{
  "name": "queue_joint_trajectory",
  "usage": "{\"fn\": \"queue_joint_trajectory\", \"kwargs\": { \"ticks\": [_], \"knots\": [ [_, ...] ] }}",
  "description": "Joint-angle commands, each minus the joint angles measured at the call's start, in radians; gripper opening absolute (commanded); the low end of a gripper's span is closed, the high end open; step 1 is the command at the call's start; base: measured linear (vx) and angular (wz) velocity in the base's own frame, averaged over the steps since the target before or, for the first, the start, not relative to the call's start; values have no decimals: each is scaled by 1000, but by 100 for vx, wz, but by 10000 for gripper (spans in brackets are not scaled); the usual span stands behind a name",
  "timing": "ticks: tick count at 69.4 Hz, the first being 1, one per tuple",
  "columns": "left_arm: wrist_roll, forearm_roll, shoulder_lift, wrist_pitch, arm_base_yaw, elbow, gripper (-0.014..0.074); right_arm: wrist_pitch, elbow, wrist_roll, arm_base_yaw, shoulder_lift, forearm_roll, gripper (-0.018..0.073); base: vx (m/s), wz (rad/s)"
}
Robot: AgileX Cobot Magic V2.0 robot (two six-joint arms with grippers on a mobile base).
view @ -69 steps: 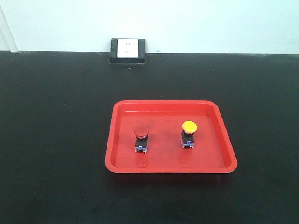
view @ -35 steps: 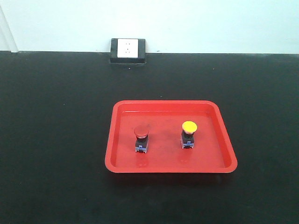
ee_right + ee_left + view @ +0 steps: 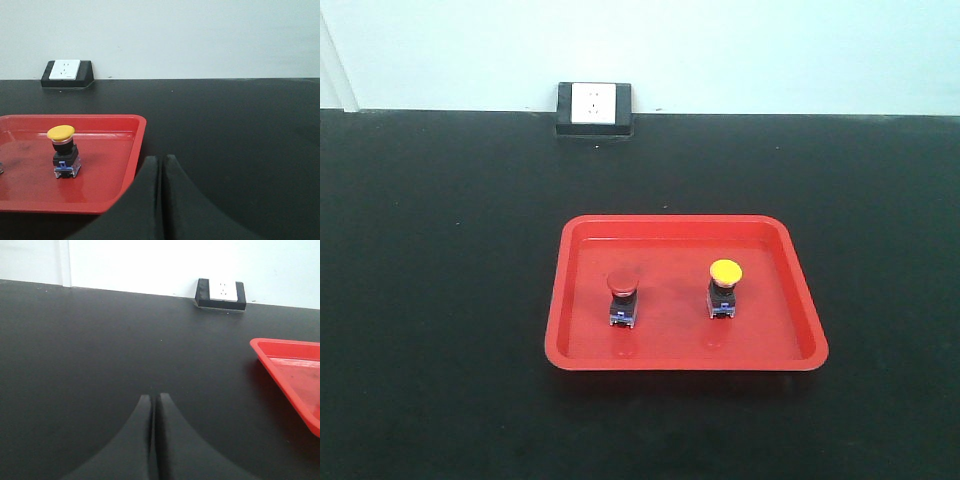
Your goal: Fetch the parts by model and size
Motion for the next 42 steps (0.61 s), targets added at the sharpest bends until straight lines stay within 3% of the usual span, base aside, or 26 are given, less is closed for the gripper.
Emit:
{"fn": "queue_joint_trajectory", "kwargs": {
  "ticks": [1, 42],
  "knots": [
    [1, -10, -6, -76, -1, -3, -7, -82, 9, -3, -5, -16, -8, -9, 0, 0],
    [1, -10, -6, -76, -1, -3, -7, -82, 10, -2, -5, -16, -4, -9, 0, 0]
  ]
}}
